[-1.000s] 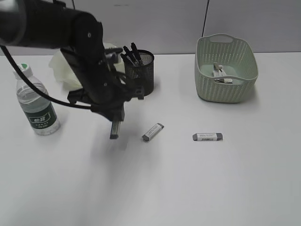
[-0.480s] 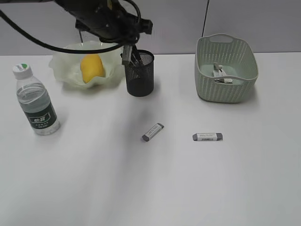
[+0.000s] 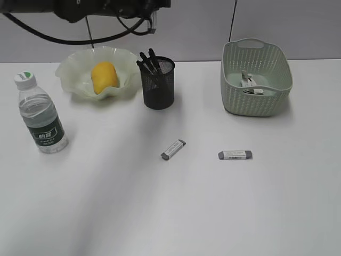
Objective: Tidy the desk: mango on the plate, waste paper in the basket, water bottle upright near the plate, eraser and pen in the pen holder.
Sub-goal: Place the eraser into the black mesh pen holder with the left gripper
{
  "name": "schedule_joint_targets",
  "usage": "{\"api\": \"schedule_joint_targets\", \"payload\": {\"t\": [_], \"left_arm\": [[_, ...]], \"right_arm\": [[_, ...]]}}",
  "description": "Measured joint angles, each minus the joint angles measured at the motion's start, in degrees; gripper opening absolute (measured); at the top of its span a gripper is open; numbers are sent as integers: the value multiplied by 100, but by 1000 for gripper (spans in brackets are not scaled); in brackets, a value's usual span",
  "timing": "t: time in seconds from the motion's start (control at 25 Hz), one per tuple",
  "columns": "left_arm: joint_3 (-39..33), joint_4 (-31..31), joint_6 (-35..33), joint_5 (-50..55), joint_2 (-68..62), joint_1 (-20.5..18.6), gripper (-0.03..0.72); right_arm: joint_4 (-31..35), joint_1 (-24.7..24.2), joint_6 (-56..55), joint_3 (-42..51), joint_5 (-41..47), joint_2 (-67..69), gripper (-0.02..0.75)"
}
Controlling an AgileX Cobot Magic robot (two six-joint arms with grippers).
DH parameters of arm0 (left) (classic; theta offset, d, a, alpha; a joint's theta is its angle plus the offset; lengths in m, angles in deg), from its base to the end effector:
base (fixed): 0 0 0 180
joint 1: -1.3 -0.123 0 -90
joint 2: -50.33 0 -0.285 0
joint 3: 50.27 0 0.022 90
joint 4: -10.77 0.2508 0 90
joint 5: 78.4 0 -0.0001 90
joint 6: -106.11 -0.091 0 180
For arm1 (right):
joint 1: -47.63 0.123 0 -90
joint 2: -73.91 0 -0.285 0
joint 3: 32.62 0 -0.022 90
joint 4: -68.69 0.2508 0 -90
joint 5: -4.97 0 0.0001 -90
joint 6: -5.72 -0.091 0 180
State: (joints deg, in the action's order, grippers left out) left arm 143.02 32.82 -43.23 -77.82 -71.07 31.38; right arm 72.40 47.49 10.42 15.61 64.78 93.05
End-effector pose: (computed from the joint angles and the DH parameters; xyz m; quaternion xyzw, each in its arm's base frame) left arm 0.4155 -0.2402 0.2800 0.1502 0.7983 -0.1917 0.5508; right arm 0.0262 0.0050 0.2783 -0.0335 0.8945 0.0135 0.4455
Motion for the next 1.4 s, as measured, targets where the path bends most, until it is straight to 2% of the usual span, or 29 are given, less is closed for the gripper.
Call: {"api": "schedule_joint_targets", "payload": {"t": [0.24, 0.64, 0.76, 1.0, 1.4], "left_arm": [[0, 48, 0, -810, -419, -31, 150], [0, 62, 0, -948, -962, -31, 149], [0, 330, 0, -948, -988, -31, 149], [0, 1354, 0, -921, -1005, -31, 149], [1, 1505, 0, -922, -1229, -31, 149]], "right_arm": [[0, 0, 0, 0, -5, 0, 531], [0, 0, 0, 0, -5, 0, 531], [0, 0, 0, 0, -5, 0, 531], [0, 0, 0, 0, -5, 0, 531], [0, 0, -2, 0, -11, 0, 531]]}}
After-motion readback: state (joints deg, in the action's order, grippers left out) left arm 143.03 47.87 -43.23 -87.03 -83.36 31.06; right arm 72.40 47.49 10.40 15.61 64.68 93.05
